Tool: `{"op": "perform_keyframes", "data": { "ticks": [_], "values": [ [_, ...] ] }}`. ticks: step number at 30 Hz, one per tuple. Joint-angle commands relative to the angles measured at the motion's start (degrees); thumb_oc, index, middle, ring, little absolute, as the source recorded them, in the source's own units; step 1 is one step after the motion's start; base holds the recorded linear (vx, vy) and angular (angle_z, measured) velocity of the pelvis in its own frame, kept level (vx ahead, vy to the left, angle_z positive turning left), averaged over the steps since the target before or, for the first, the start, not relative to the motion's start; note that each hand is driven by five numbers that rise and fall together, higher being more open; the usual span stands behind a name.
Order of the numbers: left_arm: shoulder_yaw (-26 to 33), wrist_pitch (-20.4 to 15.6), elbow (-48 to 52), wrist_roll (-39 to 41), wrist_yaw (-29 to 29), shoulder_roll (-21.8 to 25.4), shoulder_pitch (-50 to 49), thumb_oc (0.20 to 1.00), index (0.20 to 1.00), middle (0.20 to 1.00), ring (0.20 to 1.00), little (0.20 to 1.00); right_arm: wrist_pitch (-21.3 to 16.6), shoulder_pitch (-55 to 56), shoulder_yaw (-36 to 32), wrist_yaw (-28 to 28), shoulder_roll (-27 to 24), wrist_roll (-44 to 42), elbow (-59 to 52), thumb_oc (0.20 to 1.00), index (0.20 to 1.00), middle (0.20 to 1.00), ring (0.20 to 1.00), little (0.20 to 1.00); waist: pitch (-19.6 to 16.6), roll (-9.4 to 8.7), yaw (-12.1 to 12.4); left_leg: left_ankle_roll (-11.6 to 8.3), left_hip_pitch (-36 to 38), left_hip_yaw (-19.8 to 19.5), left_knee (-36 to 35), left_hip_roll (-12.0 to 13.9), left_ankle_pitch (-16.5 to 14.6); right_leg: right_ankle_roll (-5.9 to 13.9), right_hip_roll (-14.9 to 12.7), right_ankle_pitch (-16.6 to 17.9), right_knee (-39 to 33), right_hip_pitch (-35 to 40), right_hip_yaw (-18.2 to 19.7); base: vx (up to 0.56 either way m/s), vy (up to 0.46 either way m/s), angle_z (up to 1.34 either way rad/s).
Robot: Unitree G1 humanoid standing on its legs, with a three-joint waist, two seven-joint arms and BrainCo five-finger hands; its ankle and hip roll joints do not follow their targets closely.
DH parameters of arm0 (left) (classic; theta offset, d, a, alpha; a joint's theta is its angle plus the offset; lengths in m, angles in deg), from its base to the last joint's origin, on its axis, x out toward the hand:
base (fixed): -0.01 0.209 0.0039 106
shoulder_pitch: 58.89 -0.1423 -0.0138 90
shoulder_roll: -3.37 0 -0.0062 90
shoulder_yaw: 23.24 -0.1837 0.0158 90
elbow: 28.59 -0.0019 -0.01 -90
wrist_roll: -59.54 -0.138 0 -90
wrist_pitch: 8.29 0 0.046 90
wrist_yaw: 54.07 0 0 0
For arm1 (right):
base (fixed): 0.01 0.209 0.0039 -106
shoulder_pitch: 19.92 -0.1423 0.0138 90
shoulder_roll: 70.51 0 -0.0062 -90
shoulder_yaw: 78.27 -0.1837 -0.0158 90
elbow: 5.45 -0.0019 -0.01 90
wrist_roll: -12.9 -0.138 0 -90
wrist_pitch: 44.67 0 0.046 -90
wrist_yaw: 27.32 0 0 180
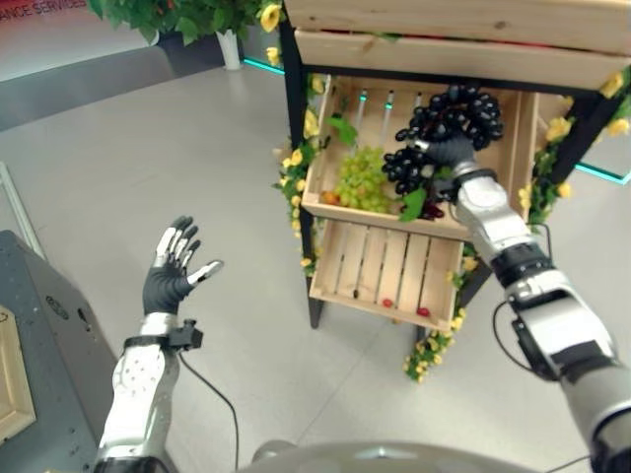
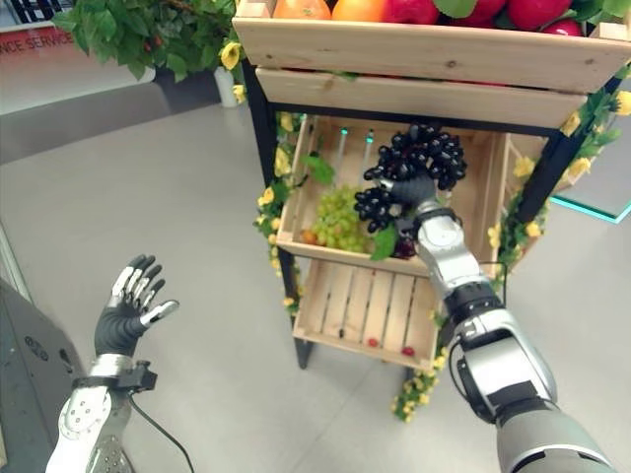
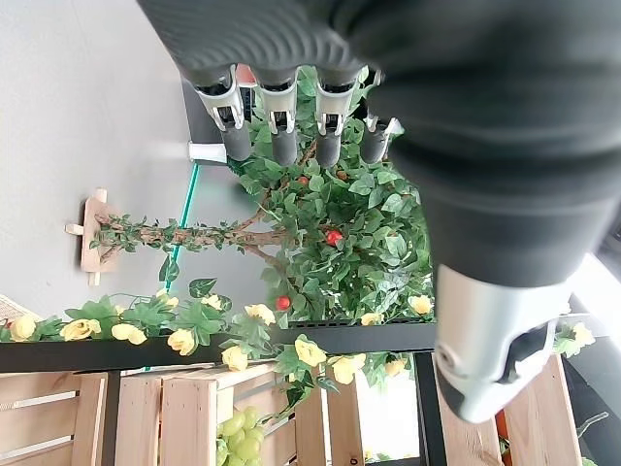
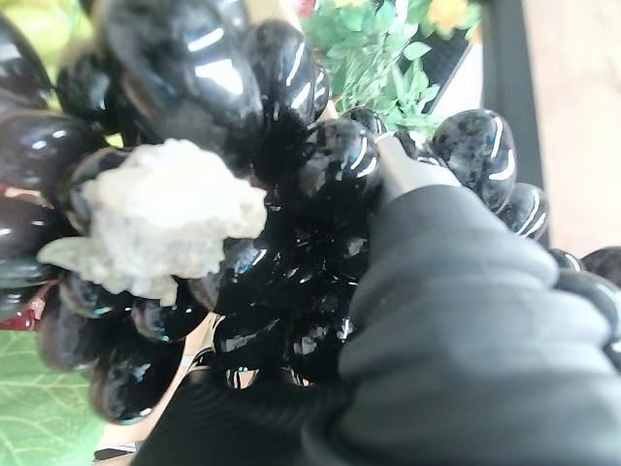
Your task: Pick up the fruits from the basket on one side to the basket on the other side
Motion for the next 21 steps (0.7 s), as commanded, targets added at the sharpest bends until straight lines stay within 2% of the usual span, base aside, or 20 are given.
{"op": "perform_keyframes", "data": {
  "ticks": [1,21],
  "values": [
    [-1.9,-2.9,7.0,1.7,0.6,4.7,-0.2,1.000,1.000,1.000,1.000,1.000,-3.5,-10.2,-0.4,2.2,-0.8,-1.8,0.9,0.200,0.200,0.200,0.200,0.200,-2.0,-4.46,1.2,-1.69,-0.7,1.5,0.9,-2.1,-2.3,6.49,-0.6,9.4,-14.0,5.0,-1.6,0.01,0.003,0.07],
    [-2.1,-3.5,9.5,1.9,1.9,4.9,-0.3,1.000,1.000,1.000,1.000,1.000,-2.9,-12.2,0.5,2.8,-1.7,-1.2,9.4,0.200,0.200,0.200,0.200,0.200,-1.3,-4.79,2.2,-1.60,-0.1,0.7,0.9,-2.0,-2.6,6.52,-0.4,9.1,-13.5,5.5,-2.1,0.00,0.000,0.01]
  ]
}}
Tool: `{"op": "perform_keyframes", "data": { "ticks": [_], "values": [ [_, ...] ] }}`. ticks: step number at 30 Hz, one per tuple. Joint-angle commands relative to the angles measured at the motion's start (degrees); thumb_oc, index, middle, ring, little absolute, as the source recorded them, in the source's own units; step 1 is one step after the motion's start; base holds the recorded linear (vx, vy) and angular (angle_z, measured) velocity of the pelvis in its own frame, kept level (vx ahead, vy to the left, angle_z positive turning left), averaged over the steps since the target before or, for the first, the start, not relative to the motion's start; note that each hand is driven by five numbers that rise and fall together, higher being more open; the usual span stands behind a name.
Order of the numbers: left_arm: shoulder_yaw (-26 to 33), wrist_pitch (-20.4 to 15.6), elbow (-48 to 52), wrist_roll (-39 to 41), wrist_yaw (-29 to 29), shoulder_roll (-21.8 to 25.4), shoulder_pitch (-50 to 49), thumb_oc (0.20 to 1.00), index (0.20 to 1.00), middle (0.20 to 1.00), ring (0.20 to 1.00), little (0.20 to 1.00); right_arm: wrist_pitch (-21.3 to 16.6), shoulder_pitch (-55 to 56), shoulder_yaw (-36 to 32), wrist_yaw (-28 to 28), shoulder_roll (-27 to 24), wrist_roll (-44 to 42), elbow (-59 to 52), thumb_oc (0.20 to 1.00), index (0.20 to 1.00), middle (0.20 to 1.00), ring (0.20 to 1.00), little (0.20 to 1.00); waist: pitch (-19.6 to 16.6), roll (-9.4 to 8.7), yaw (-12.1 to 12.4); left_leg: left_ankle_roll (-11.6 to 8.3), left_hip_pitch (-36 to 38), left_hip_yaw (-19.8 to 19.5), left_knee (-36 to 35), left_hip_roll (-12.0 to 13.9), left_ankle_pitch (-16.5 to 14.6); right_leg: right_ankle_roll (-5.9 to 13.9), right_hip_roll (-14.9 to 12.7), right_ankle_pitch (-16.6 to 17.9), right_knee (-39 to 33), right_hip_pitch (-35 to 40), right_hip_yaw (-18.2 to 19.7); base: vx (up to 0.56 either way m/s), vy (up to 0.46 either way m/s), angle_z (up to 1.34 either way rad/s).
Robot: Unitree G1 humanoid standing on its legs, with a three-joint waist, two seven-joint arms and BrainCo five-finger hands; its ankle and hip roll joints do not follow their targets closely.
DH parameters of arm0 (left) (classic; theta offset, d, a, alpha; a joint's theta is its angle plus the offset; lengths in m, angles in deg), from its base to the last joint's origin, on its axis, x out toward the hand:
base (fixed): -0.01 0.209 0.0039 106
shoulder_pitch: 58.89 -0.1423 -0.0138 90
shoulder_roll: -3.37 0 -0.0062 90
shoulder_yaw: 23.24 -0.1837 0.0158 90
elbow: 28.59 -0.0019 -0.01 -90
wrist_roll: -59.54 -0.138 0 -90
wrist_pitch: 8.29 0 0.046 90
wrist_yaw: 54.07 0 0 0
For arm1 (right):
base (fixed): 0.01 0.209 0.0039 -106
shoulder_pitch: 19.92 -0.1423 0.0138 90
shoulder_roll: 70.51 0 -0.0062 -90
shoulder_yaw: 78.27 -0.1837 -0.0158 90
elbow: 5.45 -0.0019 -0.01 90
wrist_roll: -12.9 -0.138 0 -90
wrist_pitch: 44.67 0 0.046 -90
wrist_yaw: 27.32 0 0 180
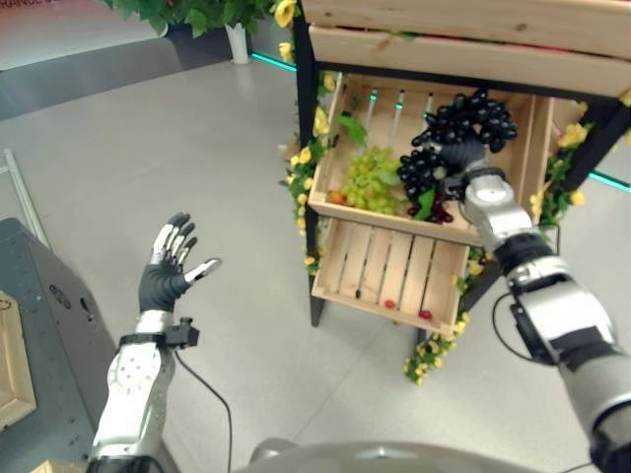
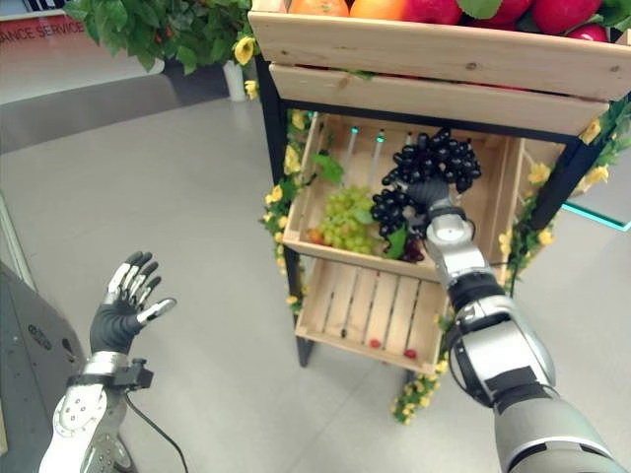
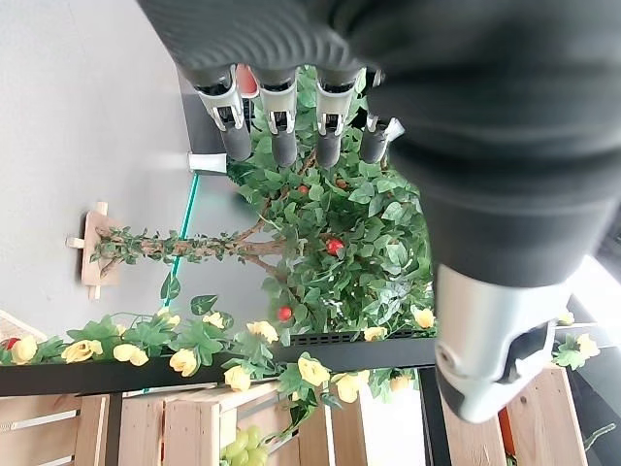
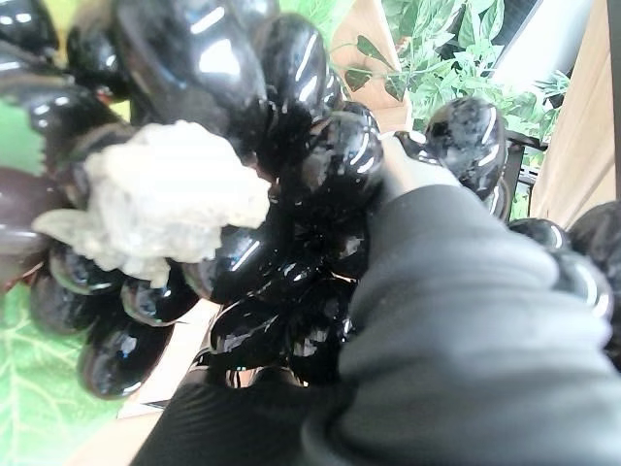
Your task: Pick up the fruits from the basket on one side to the basket on the other side
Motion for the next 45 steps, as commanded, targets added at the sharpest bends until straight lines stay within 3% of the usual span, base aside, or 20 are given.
{"op": "perform_keyframes", "data": {
  "ticks": [1,2,3,35,39,45],
  "values": [
    [-2.2,-3.5,8.9,1.9,0.8,3.3,-0.4,1.000,1.000,1.000,1.000,1.000,-3.0,-9.3,0.6,1.6,-1.6,-1.2,0.7,0.200,0.200,0.200,0.200,0.200,-1.8,-4.05,1.2,-1.57,0.0,1.5,1.0,-2.1,-2.7,6.41,-0.4,9.0,-13.0,4.8,-1.2,0.01,0.001,0.05],
    [-2.2,-3.5,8.9,1.9,0.8,3.3,-0.4,1.000,1.000,1.000,1.000,1.000,-3.0,-9.3,0.6,1.6,-1.6,-1.2,0.7,0.200,0.200,0.200,0.200,0.200,-1.8,-4.04,1.2,-1.57,0.0,1.5,1.0,-2.1,-2.7,6.41,-0.4,9.0,-13.0,4.8,-1.2,0.03,0.000,0.07],
    [-2.1,-3.4,8.9,1.9,1.0,3.3,-0.6,1.000,1.000,1.000,1.000,1.000,-2.8,-9.4,0.3,1.6,-1.3,-1.6,1.3,1.000,1.000,1.000,1.000,1.000,-1.9,-4.05,1.2,-1.58,0.1,1.4,0.9,-2.0,-2.7,6.39,-0.3,8.9,-13.0,4.9,-1.2,0.02,0.000,0.07],
    [-2.1,-3.3,8.5,1.7,2.0,3.5,-1.0,1.000,1.000,1.000,1.000,1.000,-2.6,-9.5,1.3,1.7,0.0,-1.1,2.5,1.000,1.000,1.000,1.000,1.000,-1.7,-4.24,0.8,-1.17,1.1,1.6,0.5,-2.2,-3.1,6.39,-0.1,9.1,-12.6,4.8,-0.3,0.00,0.000,0.00],
    [-2.0,-3.0,8.4,1.7,2.4,3.6,-1.3,1.000,1.000,1.000,1.000,1.000,-2.0,-9.8,0.0,2.4,0.3,-2.1,5.4,1.000,1.000,1.000,1.000,1.000,-1.7,-4.24,0.6,-1.11,1.2,1.6,0.4,-2.2,-3.1,6.43,-0.1,9.1,-12.6,4.8,-0.3,0.00,0.000,0.00],
    [-1.5,-1.5,8.7,0.7,4.0,4.2,-1.0,1.000,1.000,1.000,1.000,1.000,1.7,-14.6,1.3,5.4,1.8,2.9,14.3,1.000,1.000,1.000,1.000,1.000,-1.5,-4.45,0.3,-0.91,1.2,1.8,0.3,-2.3,-3.2,6.44,0.0,9.2,-12.4,4.4,0.2,0.00,0.000,-0.01]
  ]
}}
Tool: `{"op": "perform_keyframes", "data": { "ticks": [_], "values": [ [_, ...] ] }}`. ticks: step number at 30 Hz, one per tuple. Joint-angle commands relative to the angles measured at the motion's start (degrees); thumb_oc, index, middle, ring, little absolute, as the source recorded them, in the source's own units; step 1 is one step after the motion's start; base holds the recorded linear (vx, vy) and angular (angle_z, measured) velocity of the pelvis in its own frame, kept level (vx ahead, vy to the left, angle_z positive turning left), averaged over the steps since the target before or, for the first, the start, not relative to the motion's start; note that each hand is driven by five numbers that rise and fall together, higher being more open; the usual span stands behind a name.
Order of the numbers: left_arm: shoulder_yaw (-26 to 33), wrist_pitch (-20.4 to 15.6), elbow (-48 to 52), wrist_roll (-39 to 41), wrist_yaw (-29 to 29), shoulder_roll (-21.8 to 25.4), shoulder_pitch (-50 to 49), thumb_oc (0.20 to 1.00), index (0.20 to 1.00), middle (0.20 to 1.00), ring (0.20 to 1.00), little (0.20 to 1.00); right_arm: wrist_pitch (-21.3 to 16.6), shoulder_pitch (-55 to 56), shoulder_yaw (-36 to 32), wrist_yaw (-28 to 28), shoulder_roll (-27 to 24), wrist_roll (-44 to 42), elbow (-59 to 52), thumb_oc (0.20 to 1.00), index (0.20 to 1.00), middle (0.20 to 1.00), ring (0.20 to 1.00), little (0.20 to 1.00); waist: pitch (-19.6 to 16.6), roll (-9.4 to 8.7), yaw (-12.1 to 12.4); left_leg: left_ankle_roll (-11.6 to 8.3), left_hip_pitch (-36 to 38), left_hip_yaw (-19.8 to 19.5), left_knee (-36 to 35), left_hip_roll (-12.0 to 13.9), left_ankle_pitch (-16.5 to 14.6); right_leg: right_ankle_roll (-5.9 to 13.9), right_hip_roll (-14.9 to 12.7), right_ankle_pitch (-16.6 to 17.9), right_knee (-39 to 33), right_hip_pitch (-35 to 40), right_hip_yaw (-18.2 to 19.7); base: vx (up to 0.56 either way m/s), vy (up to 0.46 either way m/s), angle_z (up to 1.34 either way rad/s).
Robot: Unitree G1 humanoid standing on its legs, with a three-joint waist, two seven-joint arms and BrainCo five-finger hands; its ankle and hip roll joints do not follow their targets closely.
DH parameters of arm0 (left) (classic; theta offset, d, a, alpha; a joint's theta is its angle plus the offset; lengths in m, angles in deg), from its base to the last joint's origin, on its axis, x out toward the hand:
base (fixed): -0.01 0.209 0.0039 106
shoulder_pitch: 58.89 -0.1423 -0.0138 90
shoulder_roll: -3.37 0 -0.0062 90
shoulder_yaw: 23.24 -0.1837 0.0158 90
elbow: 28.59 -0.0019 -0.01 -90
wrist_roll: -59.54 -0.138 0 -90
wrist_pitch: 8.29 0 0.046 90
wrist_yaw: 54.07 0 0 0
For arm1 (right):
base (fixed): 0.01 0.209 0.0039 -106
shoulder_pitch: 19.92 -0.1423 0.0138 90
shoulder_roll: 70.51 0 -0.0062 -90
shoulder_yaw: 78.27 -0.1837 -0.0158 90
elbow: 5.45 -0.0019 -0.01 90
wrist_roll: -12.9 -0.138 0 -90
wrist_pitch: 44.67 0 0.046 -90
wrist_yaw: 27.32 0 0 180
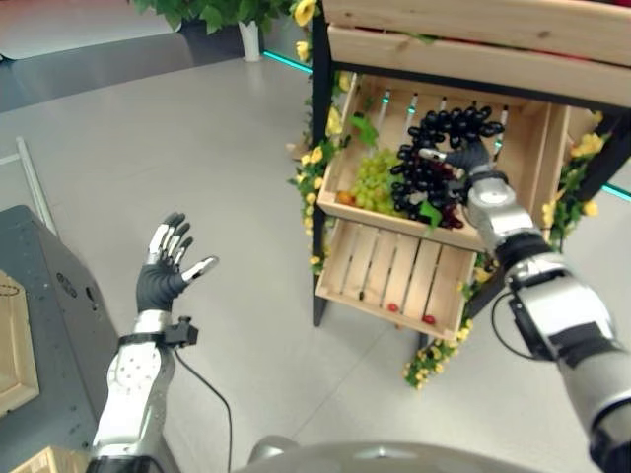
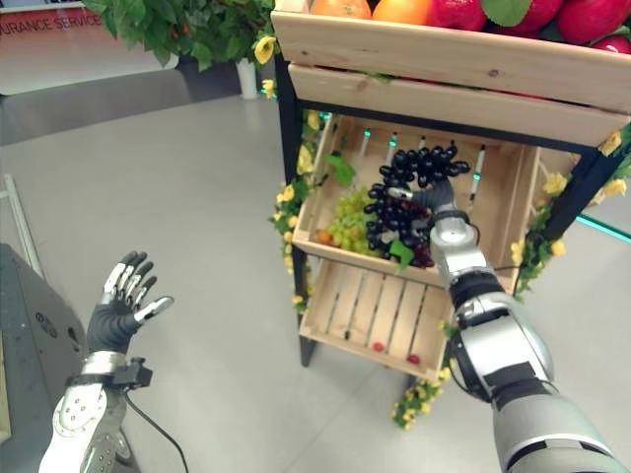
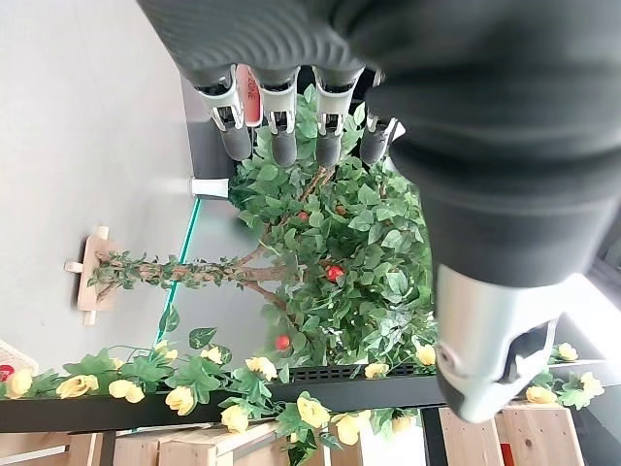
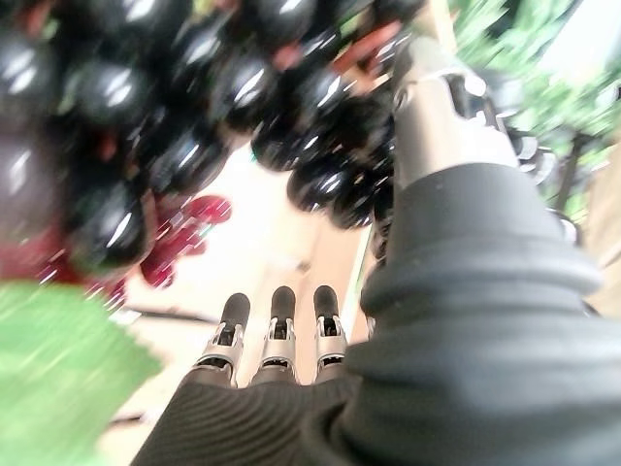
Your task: Pick up the fruits from the basket on one side to the basket on the other side
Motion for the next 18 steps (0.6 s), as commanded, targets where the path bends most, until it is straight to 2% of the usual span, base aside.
{"op": "perform_keyframes", "data": {
  "ticks": [1,9,18],
  "values": [
    [-1.4,-1.5,8.7,0.7,1.2,3.9,-0.9,1.000,1.000,1.000,1.000,1.000,-0.5,-8.9,1.4,2.4,0.4,3.0,1.5,1.000,1.000,1.000,1.000,1.000,-2.0,-3.61,0.0,-0.93,0.2,2.3,0.5,-2.3,-3.2,6.22,-0.2,9.2,-12.0,3.1,0.5,0.00,0.000,0.00],
    [-0.5,-0.6,8.3,-0.7,2.0,3.5,-0.6,1.000,1.000,1.000,1.000,1.000,1.2,-10.6,-1.2,1.7,3.4,-2.3,4.7,1.000,1.000,1.000,1.000,1.000,-2.2,-3.76,-0.5,-0.87,0.4,2.1,0.3,-2.3,-3.4,6.20,0.0,9.3,-12.1,3.0,0.9,0.00,0.000,0.00],
    [-0.2,0.6,8.3,-0.7,1.9,3.0,-1.0,1.000,1.000,1.000,1.000,1.000,2.6,-10.6,-4.2,1.7,3.3,-6.8,9.4,1.000,1.000,1.000,1.000,1.000,-2.3,-3.83,-0.2,-0.86,0.5,2.1,0.1,-2.3,-3.4,6.20,0.2,9.3,-12.4,3.0,0.8,0.00,0.000,0.00]
  ]
}}
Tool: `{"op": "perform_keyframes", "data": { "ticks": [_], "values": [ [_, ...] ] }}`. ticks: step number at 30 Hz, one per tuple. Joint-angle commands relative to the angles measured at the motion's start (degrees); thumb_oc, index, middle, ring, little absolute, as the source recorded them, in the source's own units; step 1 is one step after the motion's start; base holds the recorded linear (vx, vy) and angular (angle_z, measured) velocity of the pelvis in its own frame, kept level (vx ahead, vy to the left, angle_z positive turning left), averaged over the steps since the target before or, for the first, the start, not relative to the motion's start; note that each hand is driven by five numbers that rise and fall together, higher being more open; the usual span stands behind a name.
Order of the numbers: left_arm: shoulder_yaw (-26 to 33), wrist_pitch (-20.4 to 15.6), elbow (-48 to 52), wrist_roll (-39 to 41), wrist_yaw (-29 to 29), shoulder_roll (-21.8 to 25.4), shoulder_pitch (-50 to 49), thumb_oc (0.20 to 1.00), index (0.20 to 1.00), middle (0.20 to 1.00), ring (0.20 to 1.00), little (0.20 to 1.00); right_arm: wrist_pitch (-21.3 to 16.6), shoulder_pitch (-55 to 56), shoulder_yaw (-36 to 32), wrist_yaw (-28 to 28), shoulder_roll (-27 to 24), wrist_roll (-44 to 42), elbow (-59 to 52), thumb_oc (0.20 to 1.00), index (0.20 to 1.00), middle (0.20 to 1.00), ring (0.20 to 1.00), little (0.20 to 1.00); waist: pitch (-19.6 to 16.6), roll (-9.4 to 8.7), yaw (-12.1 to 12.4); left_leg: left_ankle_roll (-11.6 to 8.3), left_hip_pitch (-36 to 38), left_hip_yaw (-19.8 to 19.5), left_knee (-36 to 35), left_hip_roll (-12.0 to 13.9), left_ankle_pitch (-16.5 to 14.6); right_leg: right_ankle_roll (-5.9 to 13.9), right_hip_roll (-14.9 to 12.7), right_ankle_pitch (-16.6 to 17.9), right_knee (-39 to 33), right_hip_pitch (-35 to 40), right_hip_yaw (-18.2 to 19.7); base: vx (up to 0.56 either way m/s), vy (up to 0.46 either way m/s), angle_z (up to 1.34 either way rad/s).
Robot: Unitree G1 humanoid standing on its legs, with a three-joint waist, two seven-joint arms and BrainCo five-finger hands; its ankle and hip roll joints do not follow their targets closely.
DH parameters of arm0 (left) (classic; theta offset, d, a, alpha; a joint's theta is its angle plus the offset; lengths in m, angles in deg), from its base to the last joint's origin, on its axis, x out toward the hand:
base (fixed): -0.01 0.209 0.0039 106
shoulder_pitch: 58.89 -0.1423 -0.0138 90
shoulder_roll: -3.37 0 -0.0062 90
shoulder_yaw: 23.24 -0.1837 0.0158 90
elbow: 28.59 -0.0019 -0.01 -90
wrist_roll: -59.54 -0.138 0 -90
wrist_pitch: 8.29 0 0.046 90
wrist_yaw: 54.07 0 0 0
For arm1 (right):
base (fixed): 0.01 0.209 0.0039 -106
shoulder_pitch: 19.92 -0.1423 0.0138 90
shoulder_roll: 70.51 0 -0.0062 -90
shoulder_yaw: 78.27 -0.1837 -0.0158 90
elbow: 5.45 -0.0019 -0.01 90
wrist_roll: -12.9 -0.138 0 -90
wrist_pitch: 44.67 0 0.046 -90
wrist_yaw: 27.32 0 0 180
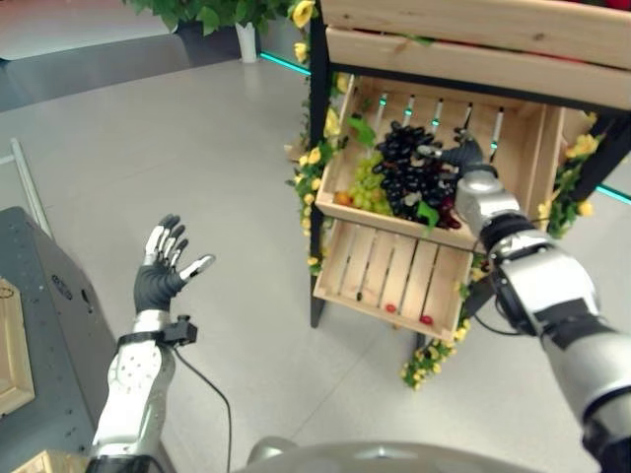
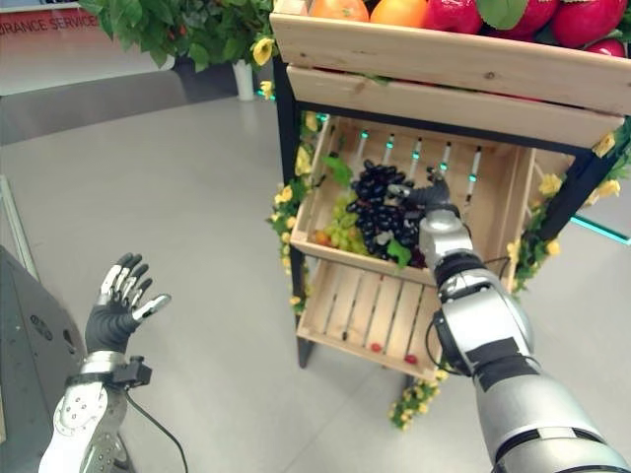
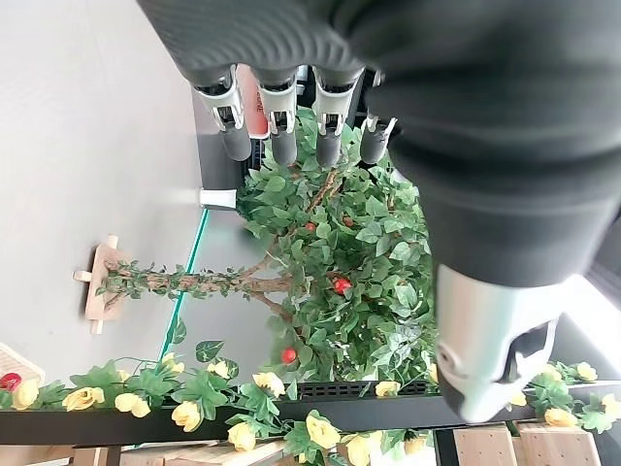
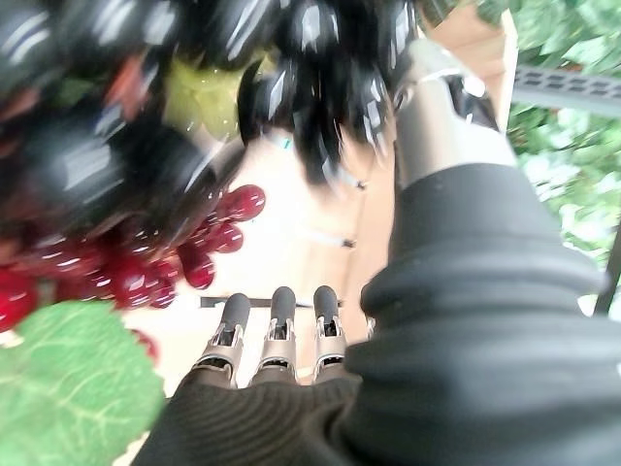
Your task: Pick up the fruits from the basket on one side to the basket on the other side
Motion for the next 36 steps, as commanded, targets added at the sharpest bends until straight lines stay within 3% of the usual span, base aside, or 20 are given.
{"op": "perform_keyframes", "data": {
  "ticks": [1,9,25,30,36],
  "values": [
    [-0.2,-1.6,8.3,-0.6,0.3,3.0,-1.2,1.000,1.000,1.000,1.000,1.000,-1.8,-5.5,-1.5,0.2,0.0,-2.3,0.7,1.000,1.000,1.000,1.000,1.000,-2.1,-3.50,-0.1,-0.87,0.4,2.0,0.1,-2.3,-3.4,6.21,0.2,9.3,-12.4,3.0,0.7,0.00,0.000,0.00],
    [-0.3,-0.4,8.1,-1.0,0.0,2.8,-1.0,1.000,1.000,1.000,1.000,1.000,-1.2,-4.3,-5.1,0.3,0.6,-8.0,2.8,1.000,1.000,1.000,1.000,1.000,-2.1,-3.60,0.2,-0.83,0.7,2.0,0.0,-2.3,-3.5,6.18,0.3,9.2,-12.3,3.0,0.4,0.00,0.000,0.00],
    [-0.7,-0.1,8.1,-0.8,0.2,2.6,-0.6,1.000,1.000,1.000,1.000,1.000,-1.1,-4.0,-4.8,0.8,0.1,-8.2,2.6,1.000,1.000,1.000,1.000,1.000,-2.1,-3.67,0.1,-0.73,1.0,1.9,-0.2,-2.4,-3.6,6.28,0.2,9.4,-12.3,3.3,0.4,0.00,0.000,0.00],
    [-0.7,-0.5,8.0,-0.4,0.3,2.5,-0.5,1.000,1.000,1.000,1.000,1.000,-1.8,-3.2,-3.3,-0.1,0.8,-7.6,-0.1,1.000,1.000,1.000,1.000,1.000,-2.0,-3.60,-0.2,-0.70,1.0,1.9,-0.2,-2.4,-3.5,6.29,0.1,9.5,-12.1,3.1,0.5,0.00,0.000,0.00],
    [1.2,-1.6,7.8,0.2,0.9,1.7,-1.2,1.000,1.000,1.000,1.000,1.000,-5.6,1.6,-0.1,-2.2,-0.4,-9.7,-15.9,1.000,1.000,1.000,1.000,1.000,-1.5,-3.58,-1.8,-0.70,1.1,2.3,-0.4,-2.4,-3.2,6.23,0.1,9.8,-12.0,2.5,0.9,-0.01,0.003,0.00]
  ]
}}
